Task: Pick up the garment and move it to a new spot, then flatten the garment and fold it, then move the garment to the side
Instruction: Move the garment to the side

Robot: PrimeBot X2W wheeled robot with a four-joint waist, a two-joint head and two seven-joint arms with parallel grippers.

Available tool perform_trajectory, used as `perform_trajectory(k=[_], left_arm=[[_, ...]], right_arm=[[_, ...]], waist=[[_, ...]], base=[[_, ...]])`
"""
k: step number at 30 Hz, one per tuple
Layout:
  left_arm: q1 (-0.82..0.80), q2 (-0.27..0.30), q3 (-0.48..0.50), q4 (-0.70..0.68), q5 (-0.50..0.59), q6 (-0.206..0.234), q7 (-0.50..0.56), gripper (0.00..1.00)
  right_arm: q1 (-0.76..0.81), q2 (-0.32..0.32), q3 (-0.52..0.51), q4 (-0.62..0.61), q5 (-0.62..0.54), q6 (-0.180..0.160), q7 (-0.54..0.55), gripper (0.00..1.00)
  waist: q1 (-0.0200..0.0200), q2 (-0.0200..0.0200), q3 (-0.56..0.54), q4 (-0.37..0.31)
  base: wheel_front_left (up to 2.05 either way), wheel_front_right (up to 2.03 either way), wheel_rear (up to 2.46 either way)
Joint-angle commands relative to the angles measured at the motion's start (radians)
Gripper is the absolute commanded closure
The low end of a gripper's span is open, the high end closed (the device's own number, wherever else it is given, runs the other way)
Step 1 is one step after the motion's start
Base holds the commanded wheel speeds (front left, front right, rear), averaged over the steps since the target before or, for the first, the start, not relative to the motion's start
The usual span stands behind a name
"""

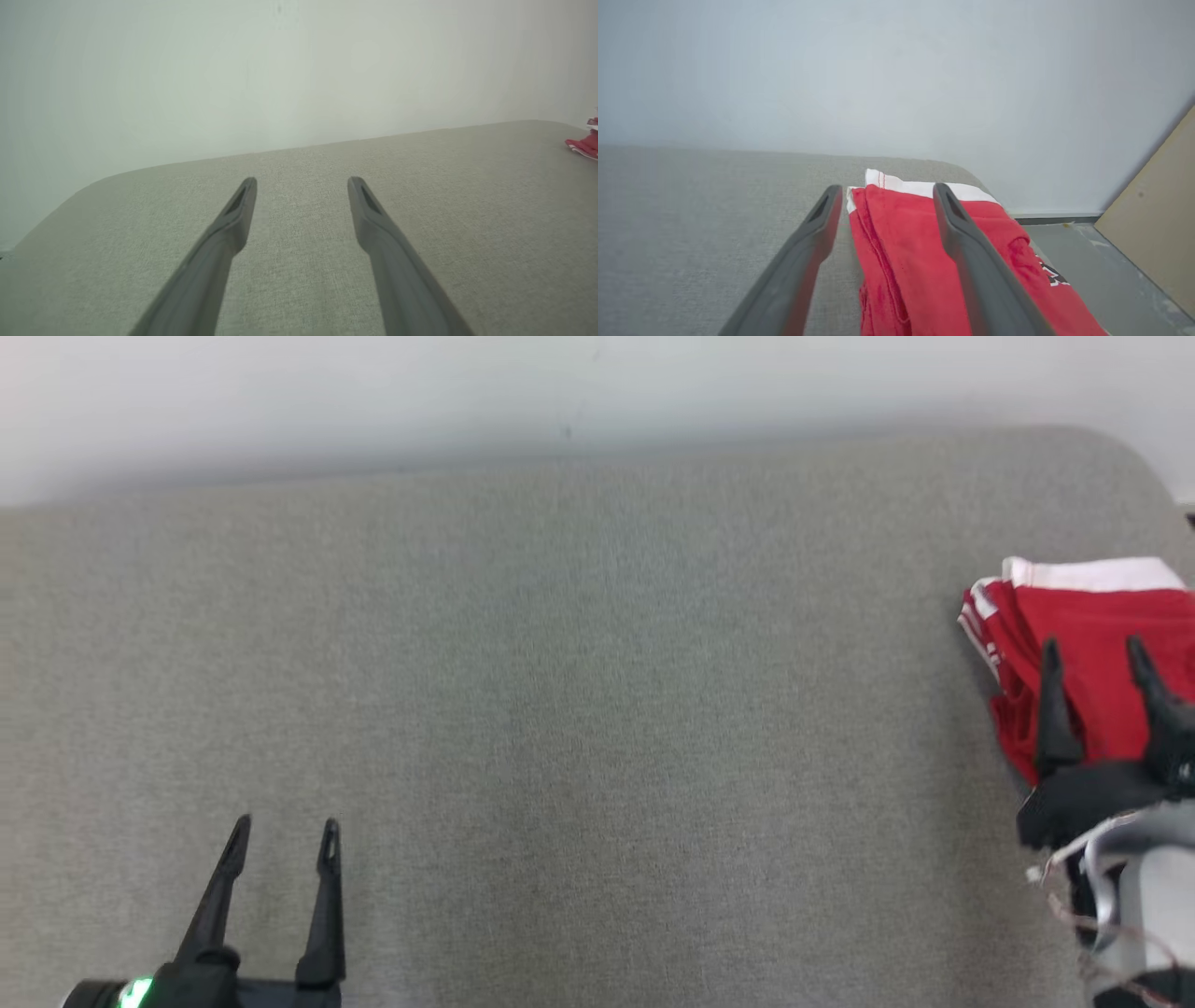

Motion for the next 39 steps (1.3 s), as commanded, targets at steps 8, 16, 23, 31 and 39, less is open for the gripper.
perform_trajectory(k=[8, 16, 23, 31, 39], left_arm=[[0.099, -0.066, 0.104, 0.039, -0.07, 0.005, -0.003, 0.0], [0.134, -0.095, 0.119, 0.087, -0.073, -0.029, -0.003, 0.0], [0.147, -0.097, 0.128, 0.172, -0.044, -0.038, -0.003, 0.0], [0.154, -0.106, 0.142, 0.21, -0.056, -0.045, -0.003, 0.0], [0.153, -0.111, 0.144, 0.205, -0.055, -0.052, -0.003, 0.0]], right_arm=[[0.285, 0.123, 0.053, -0.239, 0.152, 0.0, -0.016, 0.0], [0.422, 0.183, 0.056, -0.306, 0.172, 0.0, -0.021, 0.0], [0.466, 0.189, 0.126, -0.269, 0.197, 0.0, -0.022, 0.0], [0.486, 0.189, 0.149, -0.237, 0.21, 0.0, -0.01, 0.0], [0.492, 0.19, 0.145, -0.221, 0.224, 0.0, -0.022, 0.0]], waist=[[0.0001, 0.0001, -0.191, 0.048], [0.0001, 0.0001, -0.238, 0.088], [0.0001, 0.0001, -0.266, 0.087], [0.0001, 0.0001, -0.276, 0.076], [0.0001, 0.0001, -0.267, 0.069]], base=[[0.0, 0.0, 0.0], [0.0, 0.0, 0.0], [0.0, 0.0, 0.0], [0.0, 0.0, 0.0], [0.0, 0.0, 0.0]])
